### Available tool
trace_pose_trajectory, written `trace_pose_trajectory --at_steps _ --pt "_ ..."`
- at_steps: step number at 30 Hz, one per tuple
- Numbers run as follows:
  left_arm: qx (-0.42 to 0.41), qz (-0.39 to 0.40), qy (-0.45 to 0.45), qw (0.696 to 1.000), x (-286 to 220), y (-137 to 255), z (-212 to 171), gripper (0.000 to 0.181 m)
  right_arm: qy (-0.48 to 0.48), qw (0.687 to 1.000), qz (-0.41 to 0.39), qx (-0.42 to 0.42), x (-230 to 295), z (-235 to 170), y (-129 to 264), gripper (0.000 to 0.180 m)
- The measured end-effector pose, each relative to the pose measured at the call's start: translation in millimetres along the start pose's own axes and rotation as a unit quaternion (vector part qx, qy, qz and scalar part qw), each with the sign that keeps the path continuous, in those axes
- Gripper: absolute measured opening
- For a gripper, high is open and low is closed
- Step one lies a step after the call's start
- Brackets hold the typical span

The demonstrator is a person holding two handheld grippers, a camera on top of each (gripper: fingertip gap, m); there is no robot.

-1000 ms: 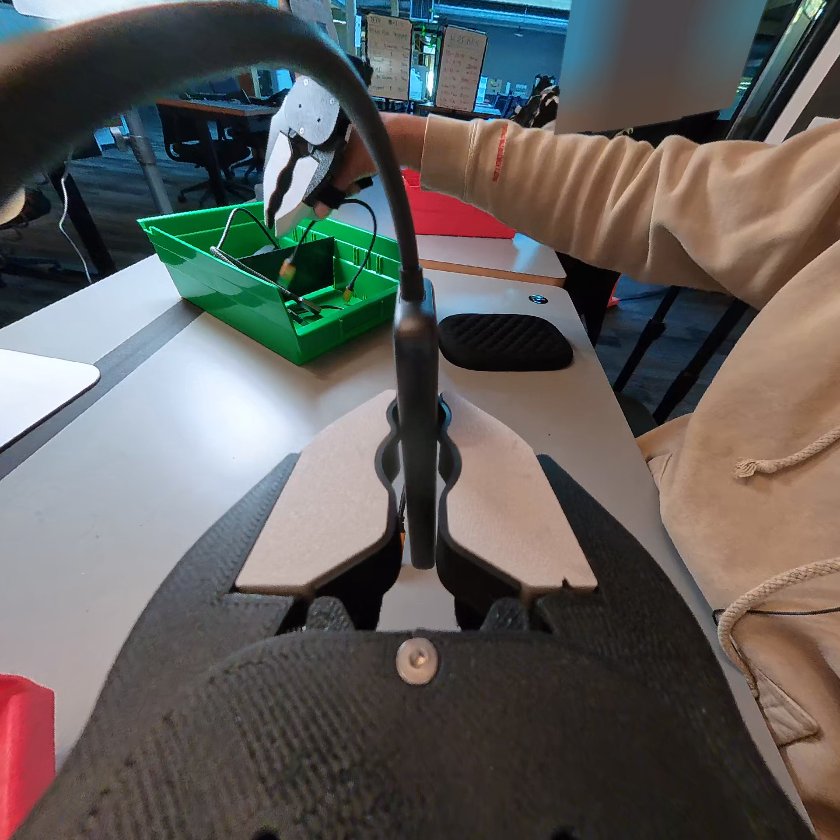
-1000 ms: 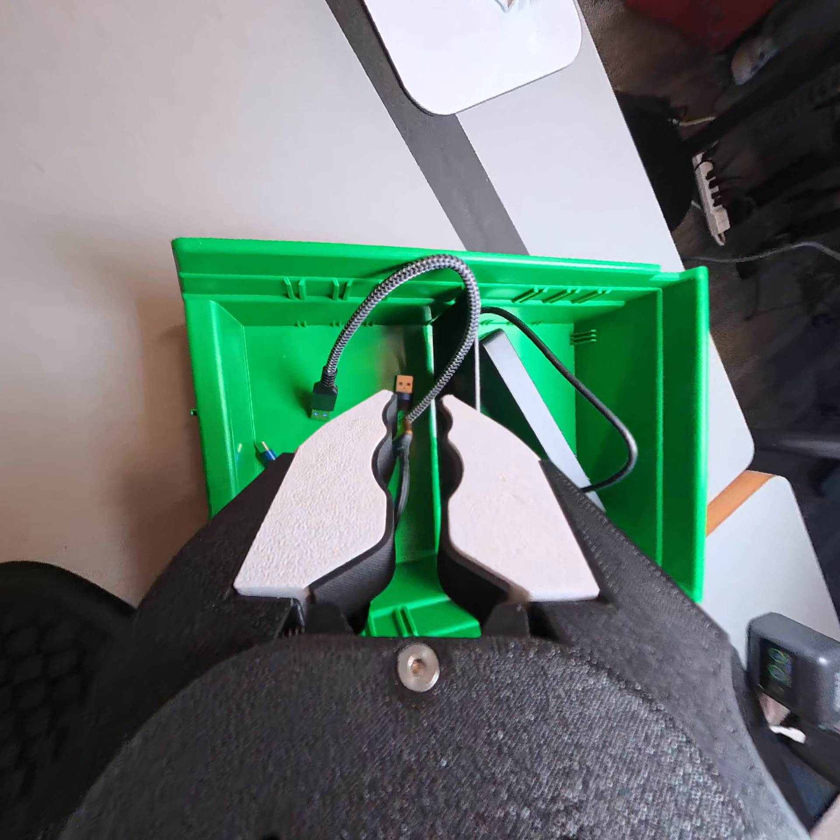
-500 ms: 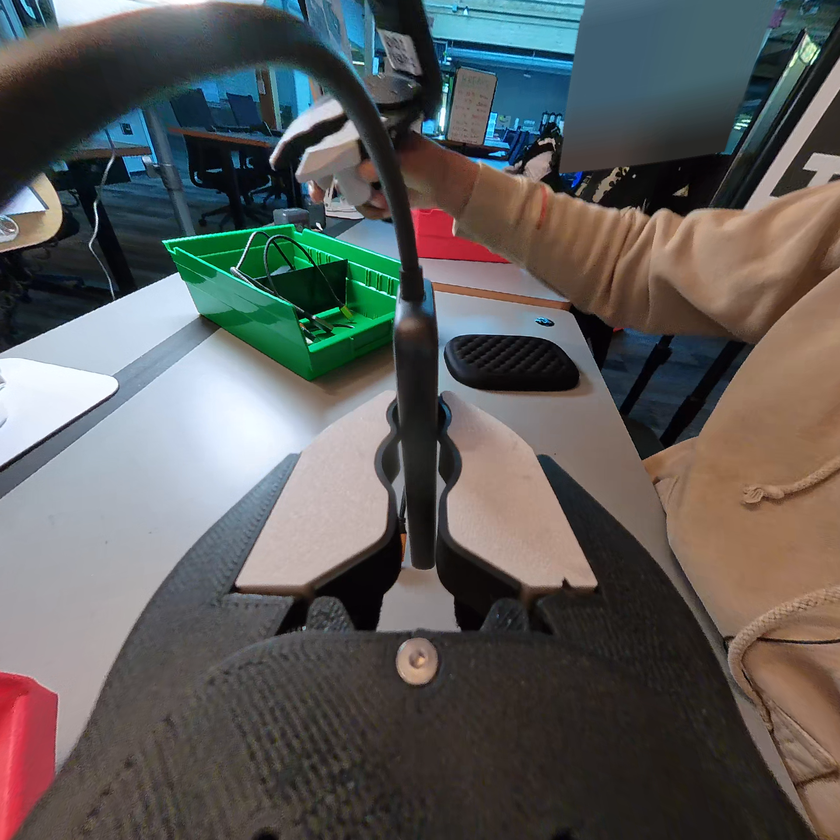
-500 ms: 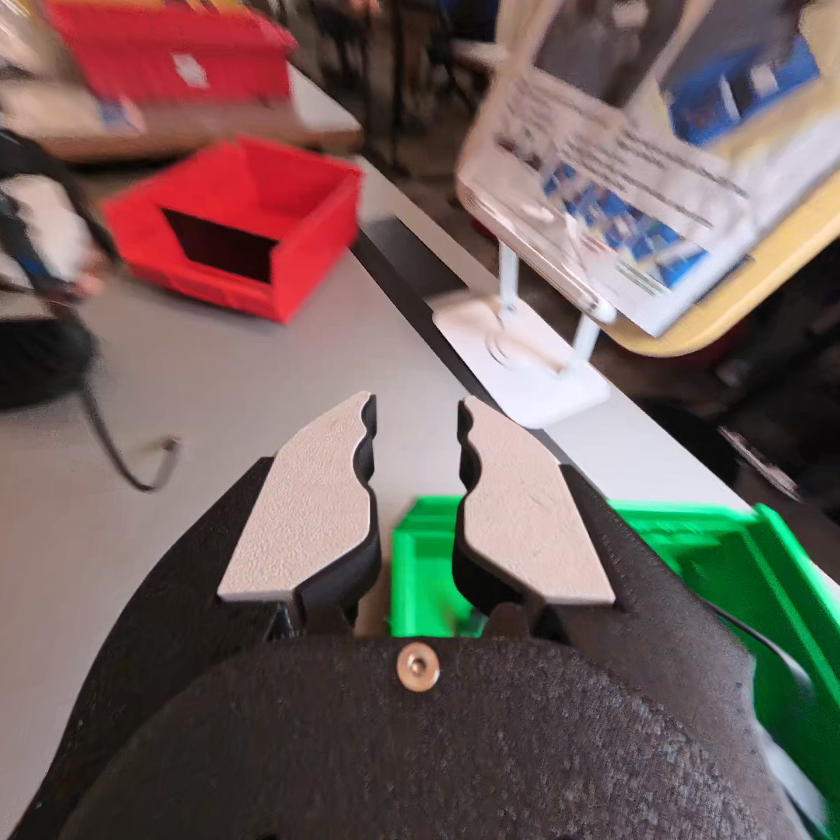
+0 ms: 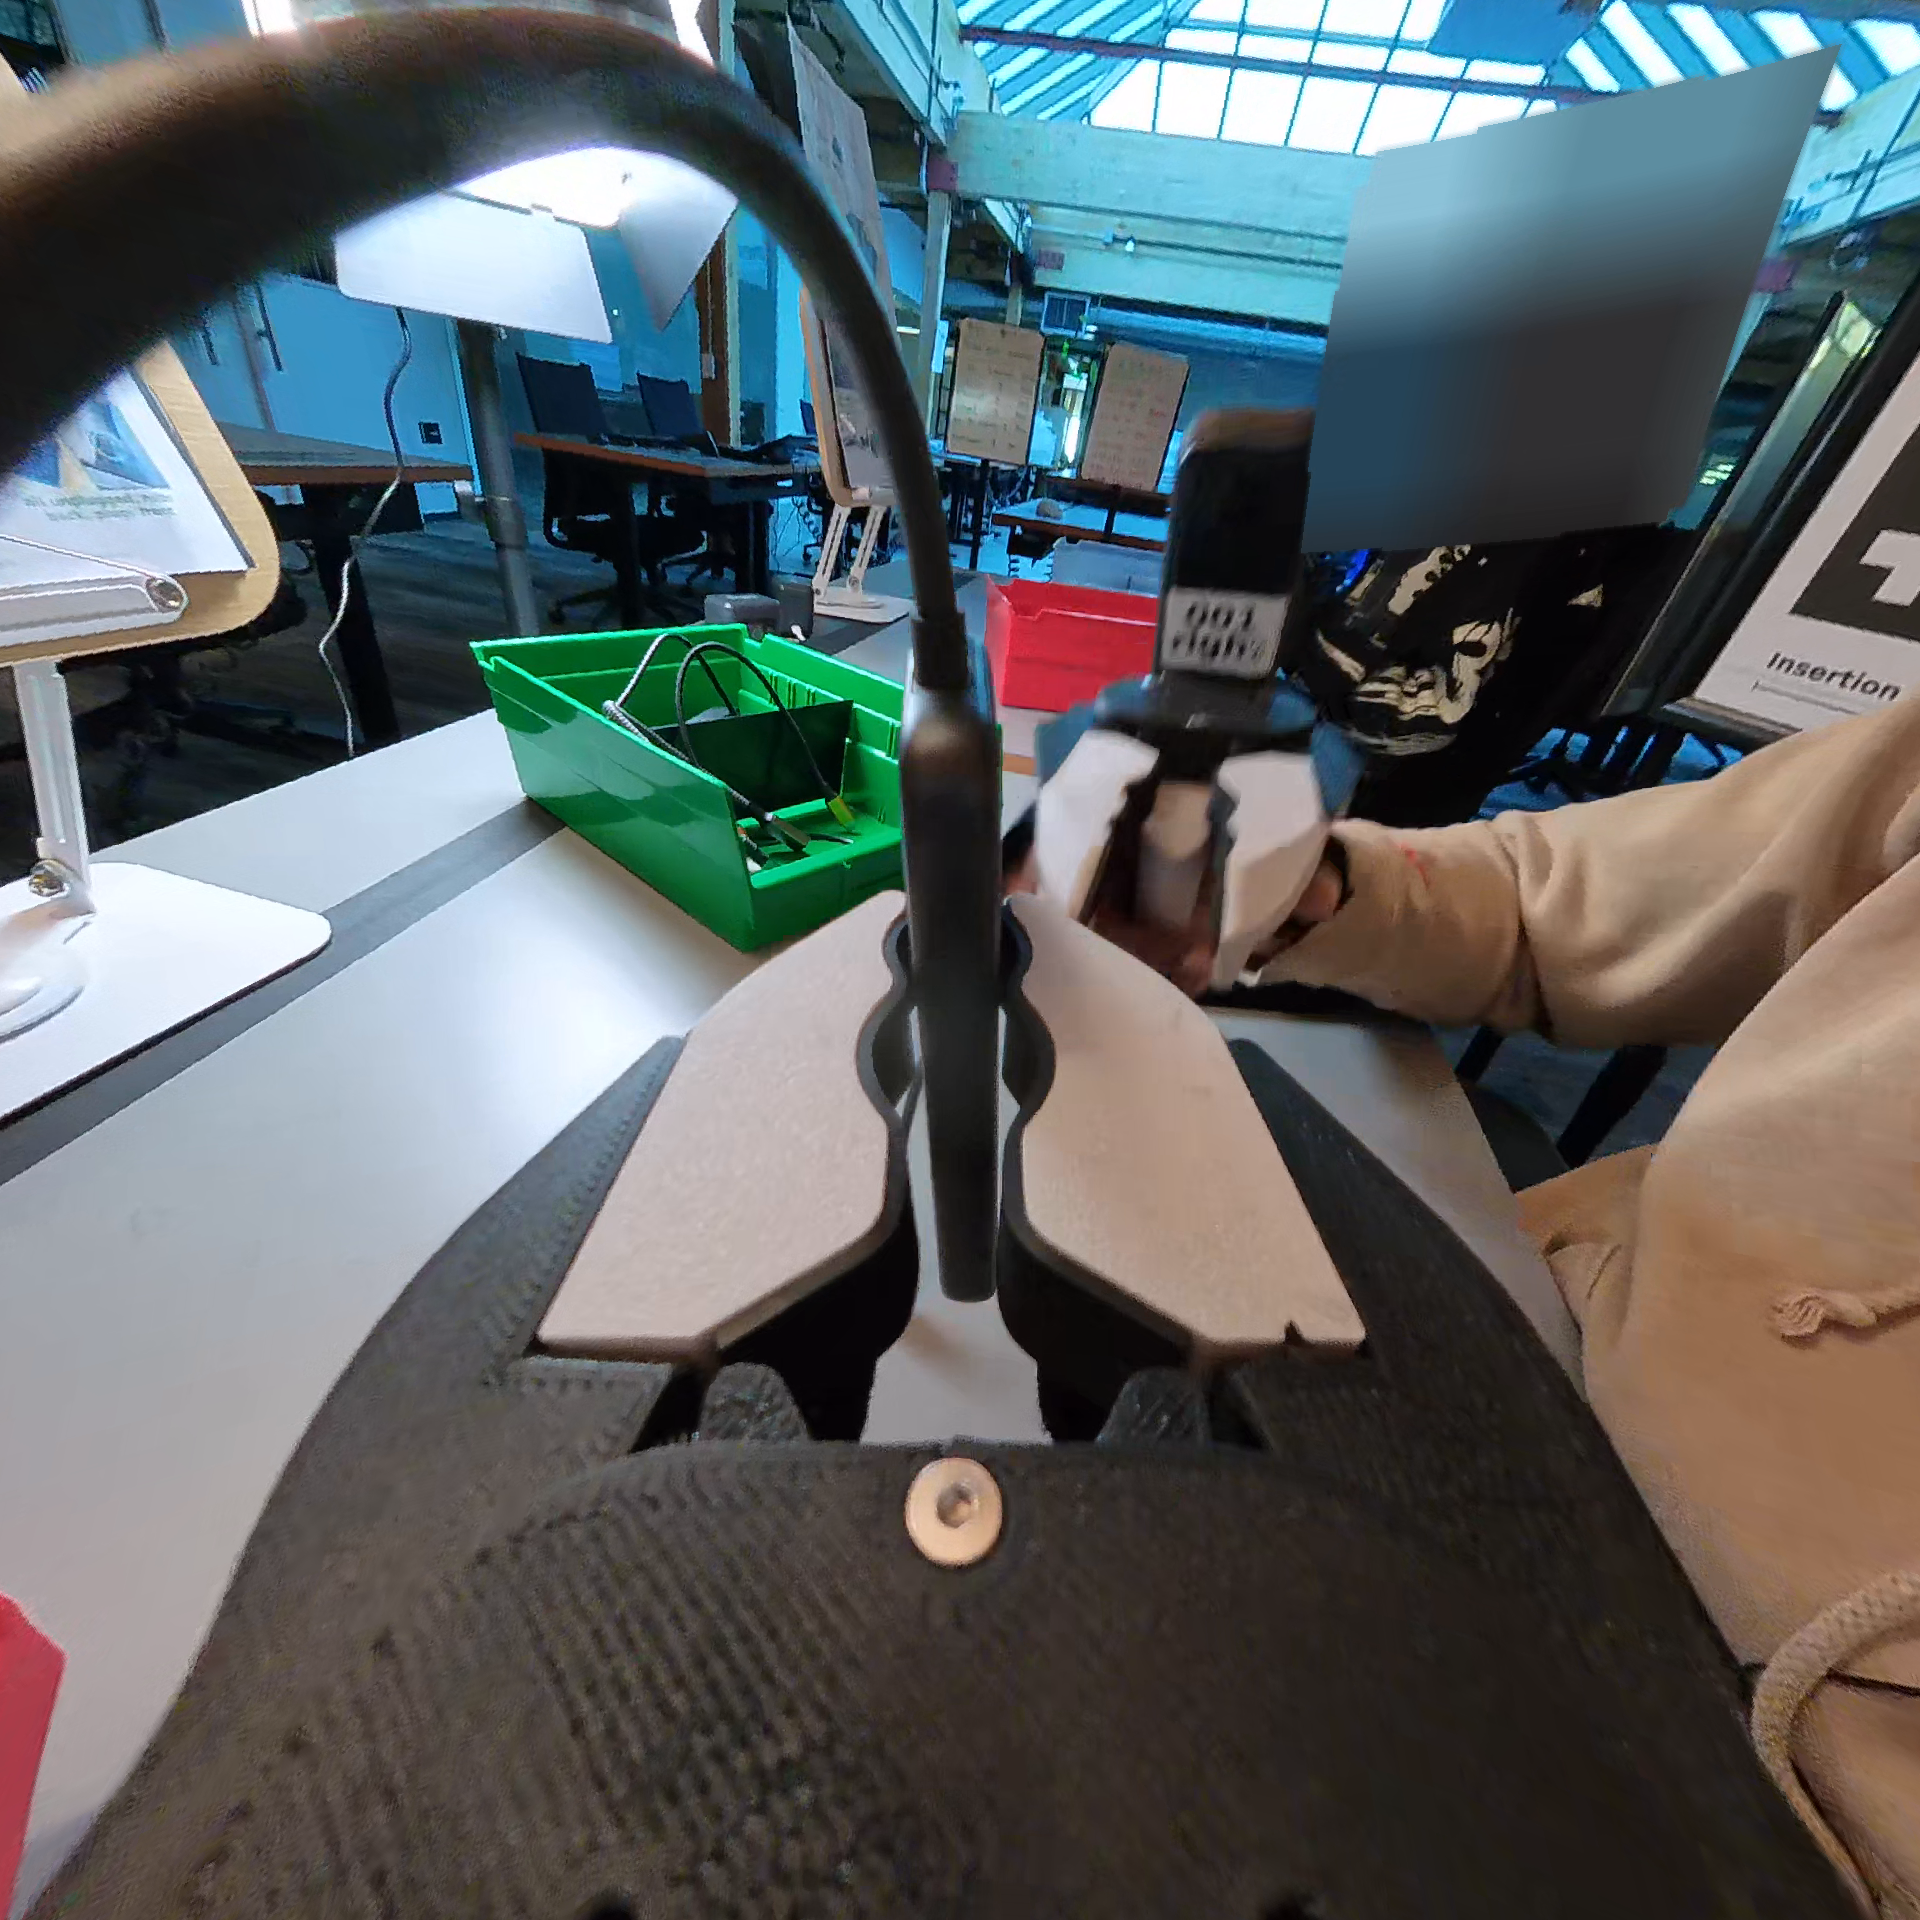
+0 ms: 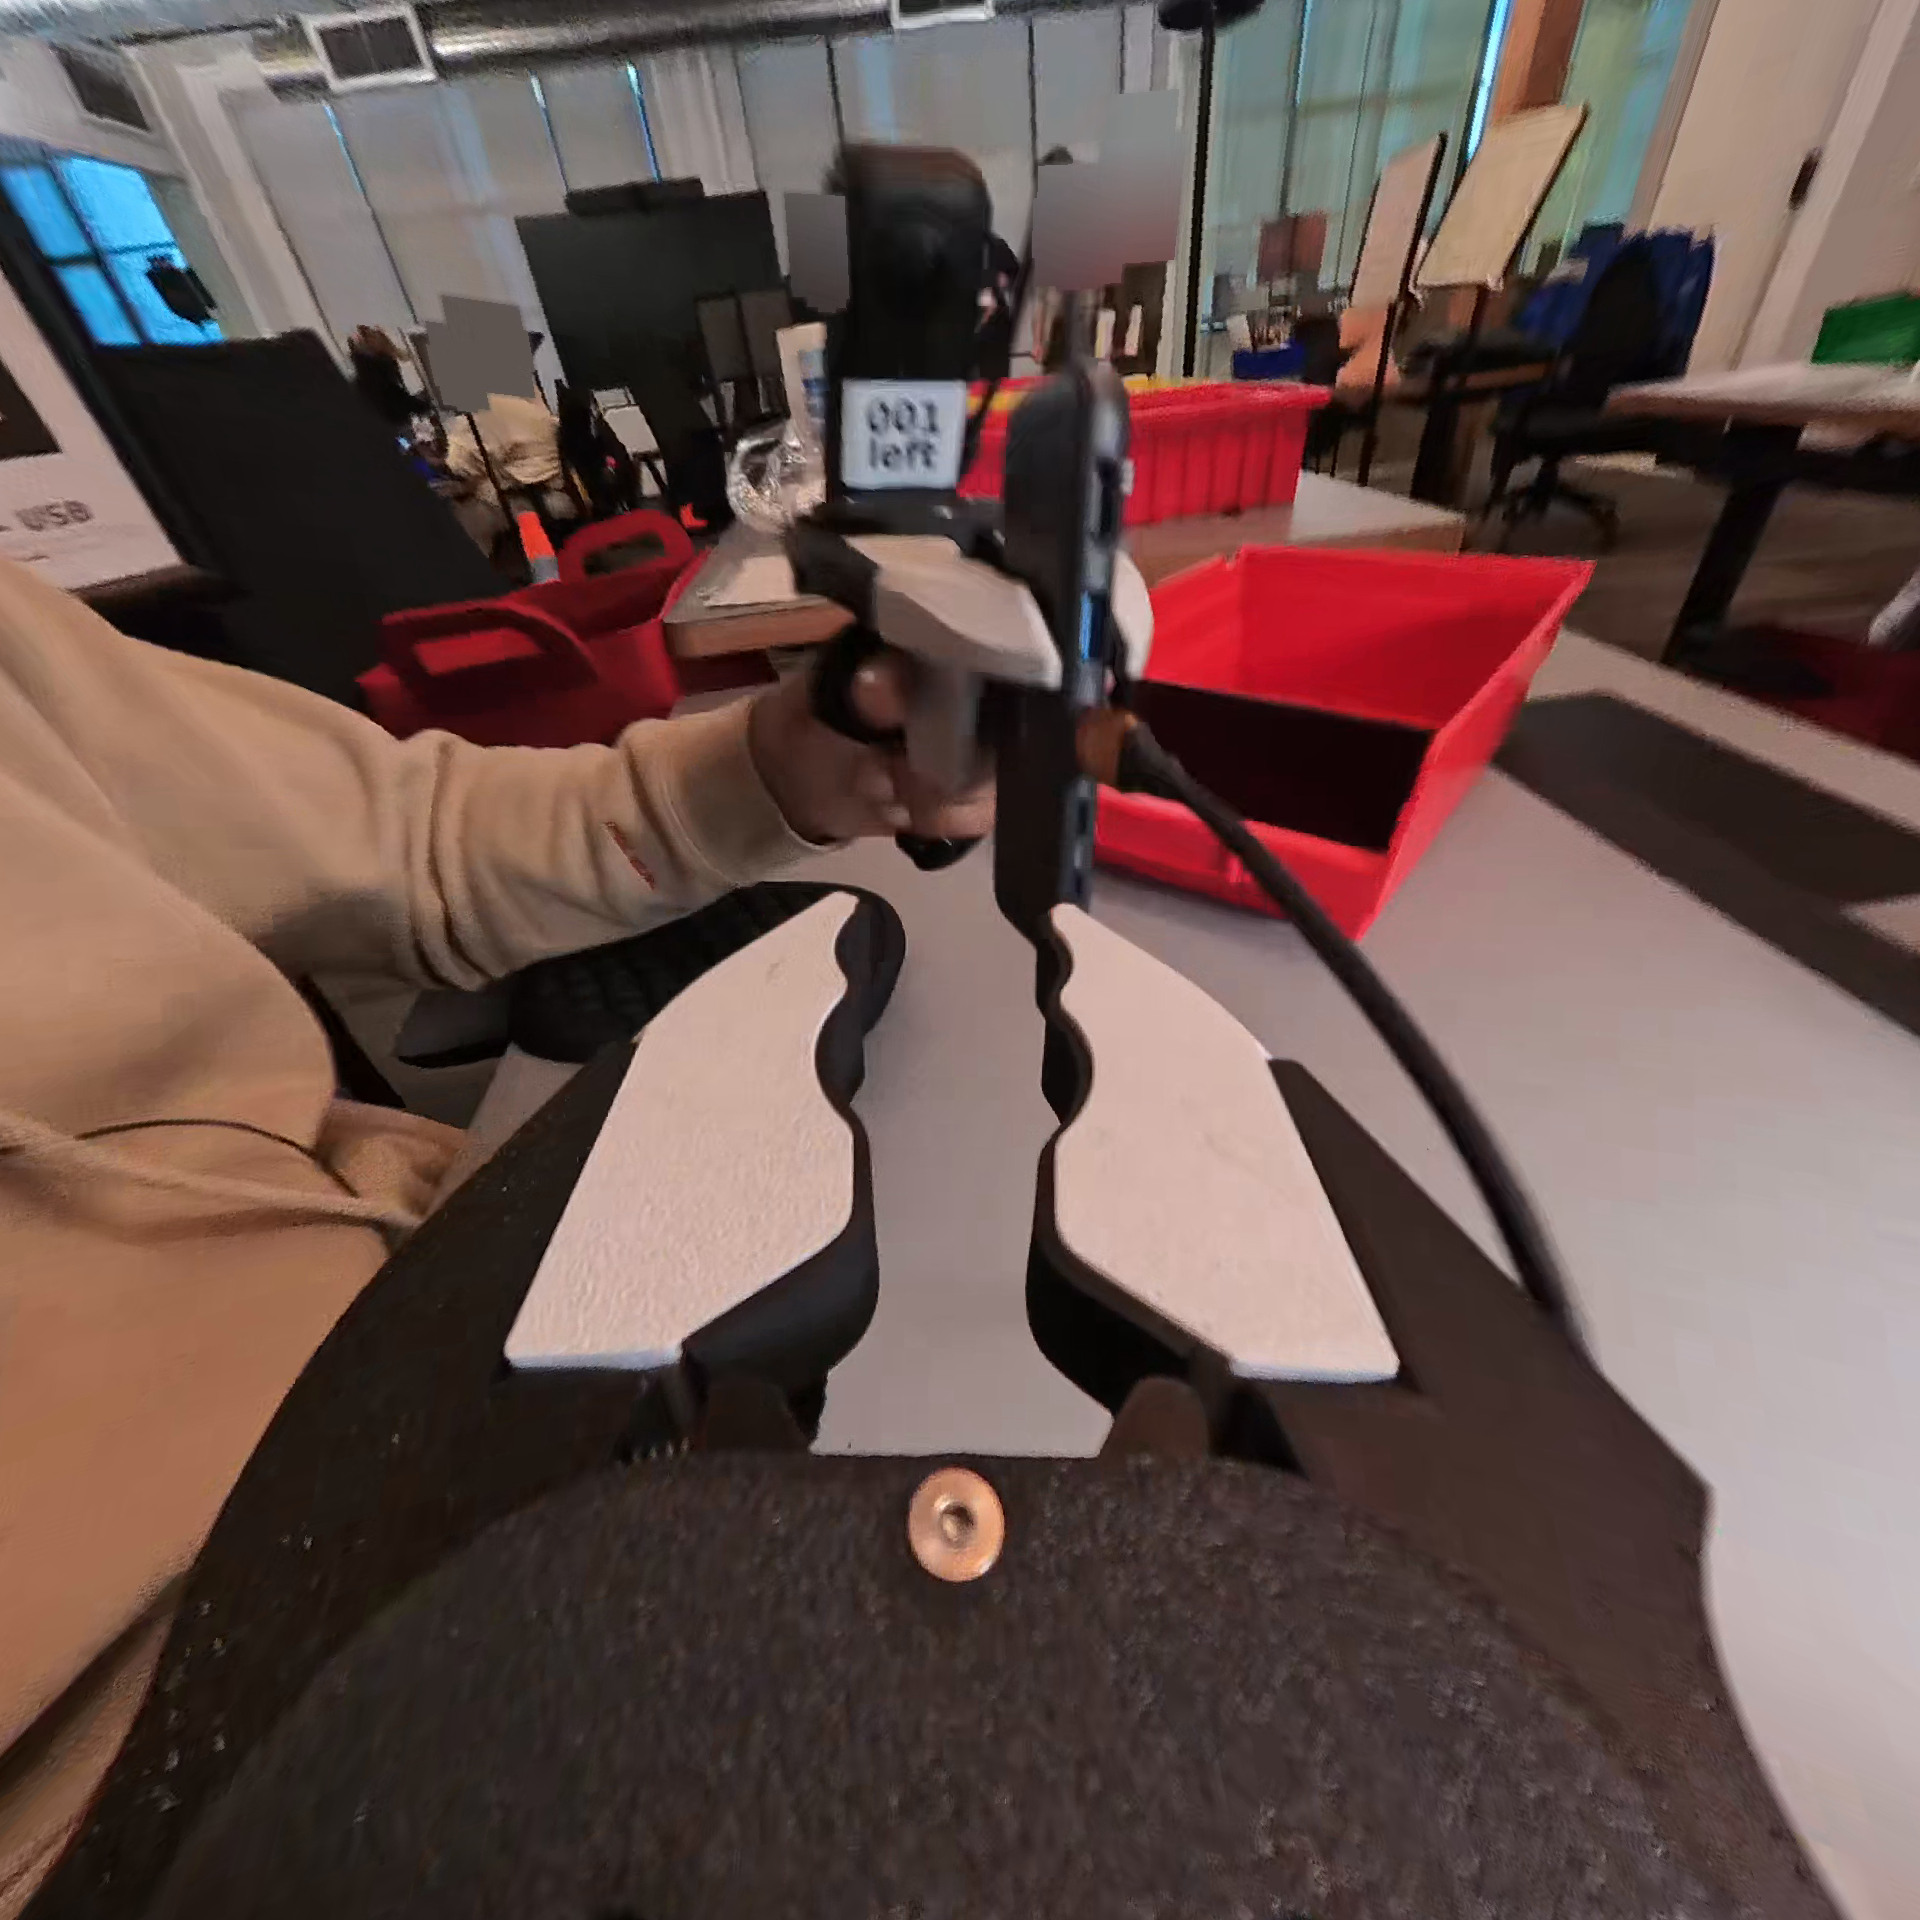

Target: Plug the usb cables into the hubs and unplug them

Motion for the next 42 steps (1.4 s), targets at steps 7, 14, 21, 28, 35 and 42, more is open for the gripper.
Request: trace_pose_trajectory --at_steps 7,14,21,28,35,42 --pt "0.000 -0.062 0.031 0.998 -15 -8 -4 0.013 -0.041 0.996 -0.012 -0.073 -18 -3 -8 0.033" --pt "0.022 -0.098 0.045 0.994 -30 -18 -13 0.013 -0.019 0.996 0.048 -0.074 -5 -2 -11 0.007" --pt "0.025 -0.121 0.050 0.991 -32 -18 -17 0.012 -0.035 0.993 0.070 -0.088 -4 -3 -9 0.007" --pt "0.051 -0.120 0.002 0.991 -39 -22 -27 0.022 -0.042 0.990 0.073 -0.109 -3 0 -5 0.007" --pt "0.071 -0.102 -0.008 0.992 -38 -22 -22 0.012 -0.008 0.994 0.055 -0.093 -1 7 -5 0.007" --pt "-0.011 -0.021 0.006 1.000 6 31 16 0.012 0.038 0.991 -0.004 -0.129 -15 48 68 0.007"
Point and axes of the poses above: each gripper's, where its closed fingertips meet, y back along the fingers, z out of its top, x = y × z across the jaws, the point moved 5 cm from there along y, back along the fingers, and after that the axes turned 9 degrees about z, right-handed, at the moved point
